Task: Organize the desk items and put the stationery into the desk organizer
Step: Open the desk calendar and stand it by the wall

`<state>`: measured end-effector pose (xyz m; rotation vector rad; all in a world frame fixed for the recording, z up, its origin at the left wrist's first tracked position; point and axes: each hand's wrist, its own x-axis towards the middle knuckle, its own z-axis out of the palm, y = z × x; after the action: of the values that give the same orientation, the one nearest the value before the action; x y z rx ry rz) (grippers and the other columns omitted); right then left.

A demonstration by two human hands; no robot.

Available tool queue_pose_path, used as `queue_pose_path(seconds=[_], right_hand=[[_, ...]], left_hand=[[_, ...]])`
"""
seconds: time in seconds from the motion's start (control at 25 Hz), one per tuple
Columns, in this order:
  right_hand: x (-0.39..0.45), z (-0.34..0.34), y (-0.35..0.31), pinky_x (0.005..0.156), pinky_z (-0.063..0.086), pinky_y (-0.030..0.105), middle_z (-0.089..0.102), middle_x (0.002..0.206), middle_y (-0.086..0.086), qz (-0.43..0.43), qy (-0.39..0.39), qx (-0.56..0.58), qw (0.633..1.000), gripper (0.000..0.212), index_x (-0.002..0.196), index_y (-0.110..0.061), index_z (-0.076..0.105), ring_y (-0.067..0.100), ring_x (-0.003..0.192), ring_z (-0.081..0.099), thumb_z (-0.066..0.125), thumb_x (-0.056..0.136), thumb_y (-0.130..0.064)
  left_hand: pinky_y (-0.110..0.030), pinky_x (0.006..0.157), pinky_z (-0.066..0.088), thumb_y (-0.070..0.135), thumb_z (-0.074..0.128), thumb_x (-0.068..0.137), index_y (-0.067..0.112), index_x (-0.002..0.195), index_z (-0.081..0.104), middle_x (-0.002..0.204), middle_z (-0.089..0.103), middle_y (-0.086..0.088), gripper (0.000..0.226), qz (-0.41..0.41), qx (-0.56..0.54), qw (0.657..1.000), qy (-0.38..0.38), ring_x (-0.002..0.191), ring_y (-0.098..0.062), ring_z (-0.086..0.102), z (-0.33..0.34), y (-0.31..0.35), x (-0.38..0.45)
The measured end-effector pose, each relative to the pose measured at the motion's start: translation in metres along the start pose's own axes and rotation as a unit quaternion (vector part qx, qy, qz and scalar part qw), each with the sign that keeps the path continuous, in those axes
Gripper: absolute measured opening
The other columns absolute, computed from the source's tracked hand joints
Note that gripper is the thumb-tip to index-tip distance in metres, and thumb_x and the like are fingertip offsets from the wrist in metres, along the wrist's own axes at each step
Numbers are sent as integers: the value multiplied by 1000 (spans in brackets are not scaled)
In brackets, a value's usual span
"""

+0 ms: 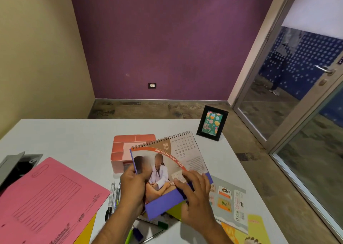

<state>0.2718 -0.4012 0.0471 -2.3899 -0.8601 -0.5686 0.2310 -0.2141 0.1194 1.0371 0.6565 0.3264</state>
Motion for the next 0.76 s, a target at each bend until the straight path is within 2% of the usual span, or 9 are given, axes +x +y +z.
queue_pose_path(seconds=[0.08, 0.12, 0.2, 0.28, 0.36, 0.44, 0.52, 0.68, 0.76], right_hand=[[-2, -5, 6, 112, 27, 54, 44, 139, -3, 34, -36, 69, 996, 75, 123, -37, 53, 21, 135, 36, 63, 55, -8], [1, -7, 6, 110, 37, 48, 43, 138, -3, 87, -13, 120, 989, 66, 124, -37, 54, 21, 133, 38, 64, 64, -11], [16, -15, -1, 89, 56, 25, 45, 134, -3, 237, 73, 210, 946, 40, 125, -31, 55, 17, 123, 48, 65, 87, -24], [34, -16, -4, 63, 53, 7, 52, 125, 0, 345, 97, 255, 898, 34, 121, -22, 60, 14, 105, 59, 69, 89, -26], [44, -14, -2, 54, 51, 8, 61, 114, 4, 383, 98, 296, 870, 25, 112, -17, 66, 11, 92, 65, 71, 88, -19], [46, -12, -1, 55, 57, 18, 67, 104, 5, 398, 106, 326, 851, 20, 105, -17, 68, 16, 87, 70, 74, 86, -18], [44, -8, -2, 58, 61, 29, 71, 97, 5, 413, 109, 335, 840, 21, 100, -17, 67, 20, 83, 72, 77, 82, -20], [44, -6, -7, 58, 61, 30, 72, 88, 3, 428, 109, 323, 837, 21, 92, -15, 65, 19, 76, 72, 81, 79, -19], [44, -4, -7, 60, 62, 33, 73, 86, 5, 430, 103, 331, 833, 21, 89, -13, 65, 19, 74, 73, 82, 78, -17]], left_hand=[[-41, 71, 60, -8, 59, 88, 9, 96, 69, 95, 75, -16, 21, 6, -1, 1000, 5, 84, -34, 72, -12, 2, 6], [-42, 72, 59, -8, 59, 88, 9, 95, 69, 96, 75, -17, 21, 11, 5, 1000, 6, 86, -35, 72, -19, 3, 10], [-36, 63, 60, -8, 58, 89, 10, 96, 69, 95, 75, -14, 22, 20, 21, 1000, 6, 85, -33, 72, -30, 6, 15], [-35, 65, 57, -7, 59, 89, 12, 97, 70, 93, 75, -10, 23, 33, 40, 999, 0, 88, -32, 71, -39, 7, 19], [-37, 72, 55, -6, 59, 90, 14, 98, 70, 93, 77, -7, 25, 40, 55, 998, -9, 89, -29, 72, -45, 6, 20], [-39, 72, 56, -6, 57, 92, 14, 101, 69, 93, 77, -5, 25, 37, 52, 998, -12, 85, -25, 74, -50, 5, 20], [-47, 75, 58, -6, 56, 92, 15, 101, 69, 97, 76, -9, 26, 31, 42, 999, -11, 87, -30, 73, -55, 5, 20], [-35, 55, 55, -9, 54, 91, 16, 97, 68, 95, 75, -10, 29, 28, 24, 999, -3, 83, -33, 70, -61, 6, 20], [-38, 60, 56, -10, 54, 91, 16, 97, 68, 99, 74, -14, 30, 31, 21, 999, -9, 86, -36, 70, -64, 6, 21]])
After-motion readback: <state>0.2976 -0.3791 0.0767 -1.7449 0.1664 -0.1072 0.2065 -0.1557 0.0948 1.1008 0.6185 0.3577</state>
